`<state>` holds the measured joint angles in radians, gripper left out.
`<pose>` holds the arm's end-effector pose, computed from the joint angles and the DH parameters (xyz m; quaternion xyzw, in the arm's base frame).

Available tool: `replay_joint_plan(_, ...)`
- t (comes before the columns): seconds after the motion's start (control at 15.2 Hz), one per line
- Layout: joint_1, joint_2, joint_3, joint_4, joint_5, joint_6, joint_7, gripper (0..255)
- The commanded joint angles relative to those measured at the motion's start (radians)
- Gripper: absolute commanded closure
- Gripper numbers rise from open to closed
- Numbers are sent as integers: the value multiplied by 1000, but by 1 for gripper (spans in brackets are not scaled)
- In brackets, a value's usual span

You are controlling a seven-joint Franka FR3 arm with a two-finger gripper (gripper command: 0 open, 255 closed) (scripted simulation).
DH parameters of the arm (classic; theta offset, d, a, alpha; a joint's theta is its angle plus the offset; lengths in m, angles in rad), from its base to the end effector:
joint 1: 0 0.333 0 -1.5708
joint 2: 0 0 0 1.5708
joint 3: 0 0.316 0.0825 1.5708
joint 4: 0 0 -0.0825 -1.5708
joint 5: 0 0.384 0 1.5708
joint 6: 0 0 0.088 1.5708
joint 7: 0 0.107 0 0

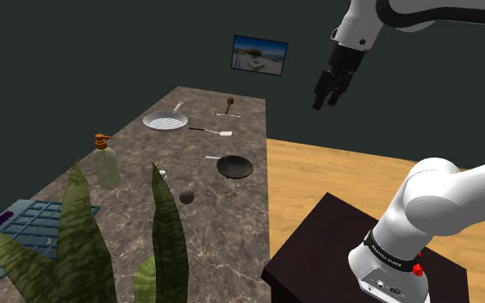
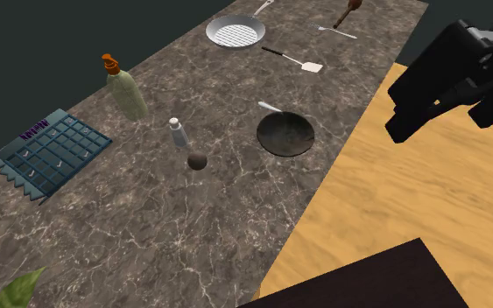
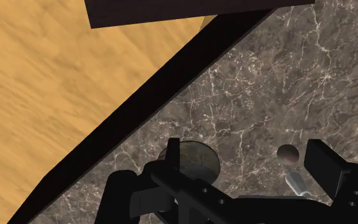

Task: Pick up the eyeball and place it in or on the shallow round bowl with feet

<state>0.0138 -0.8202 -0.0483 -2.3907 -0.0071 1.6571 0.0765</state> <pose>0.3060 -0.0157 0.5921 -0.9978 0.0484 -0.0426 0.0153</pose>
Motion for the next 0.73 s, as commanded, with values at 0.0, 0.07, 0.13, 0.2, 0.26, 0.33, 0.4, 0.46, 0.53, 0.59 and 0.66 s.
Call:
replay_joint_plan(0.0, 0, 0, 0, 0, 0, 0, 0, 0)
replay_joint_plan(0.07, 4, 13, 9, -19, 5, 36, 8, 0)
replay_joint_plan(0.13, 9, 28, 18, -37, 10, 72, 17, 0)
replay_joint_plan(0.2, 13, 45, 27, -53, 15, 108, 25, 0)
replay_joint_plan(0.26, 18, 63, 36, -68, 19, 144, 33, 0)
replay_joint_plan(0.33, 22, 83, 45, -82, 24, 181, 41, 0)
replay_joint_plan(0.4, 26, 104, 54, -94, 28, 218, 49, 0)
replay_joint_plan(0.46, 31, 127, 63, -105, 32, 255, 57, 0)
replay_joint_plan(0.53, 35, 152, 72, -114, 36, 292, 65, 0)
replay_joint_plan(0.59, 39, 178, 82, -122, 39, 329, 74, 0)
replay_joint_plan(0.66, 42, 205, 91, -128, 42, 366, 82, 0)
